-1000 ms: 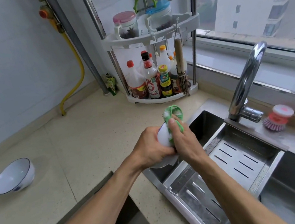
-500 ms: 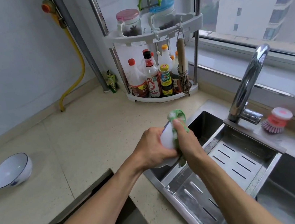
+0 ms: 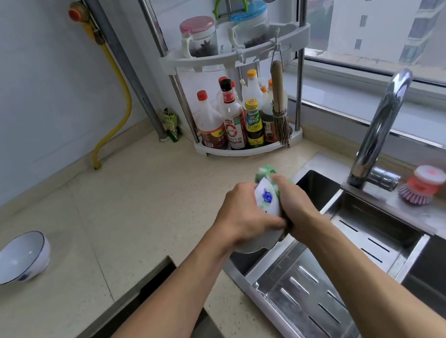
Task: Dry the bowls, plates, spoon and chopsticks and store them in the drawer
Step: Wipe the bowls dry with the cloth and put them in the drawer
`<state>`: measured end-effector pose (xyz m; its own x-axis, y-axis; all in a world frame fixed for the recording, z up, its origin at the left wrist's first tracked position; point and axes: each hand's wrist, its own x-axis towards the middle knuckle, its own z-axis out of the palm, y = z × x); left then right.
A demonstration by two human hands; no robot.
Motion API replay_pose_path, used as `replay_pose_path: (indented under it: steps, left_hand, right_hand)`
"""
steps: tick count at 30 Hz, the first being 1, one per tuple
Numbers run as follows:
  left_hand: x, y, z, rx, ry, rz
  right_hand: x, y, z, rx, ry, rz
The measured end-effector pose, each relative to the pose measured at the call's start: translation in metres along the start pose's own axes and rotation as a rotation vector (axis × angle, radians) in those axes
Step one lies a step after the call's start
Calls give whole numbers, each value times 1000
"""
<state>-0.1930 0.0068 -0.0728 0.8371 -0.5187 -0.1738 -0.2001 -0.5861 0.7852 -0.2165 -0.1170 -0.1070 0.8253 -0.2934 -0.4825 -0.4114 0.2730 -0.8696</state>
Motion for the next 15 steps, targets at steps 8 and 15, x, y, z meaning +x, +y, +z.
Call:
replay_pose_path:
  steps: [8,15]
  left_hand:
    - [-5,-10,2,-119,-81,61]
    - [-3,-14,2,-191,14,43]
  right_hand:
    - [-5,10,1,-239,17,-239]
    - [-15,18,12,-526,58,-474]
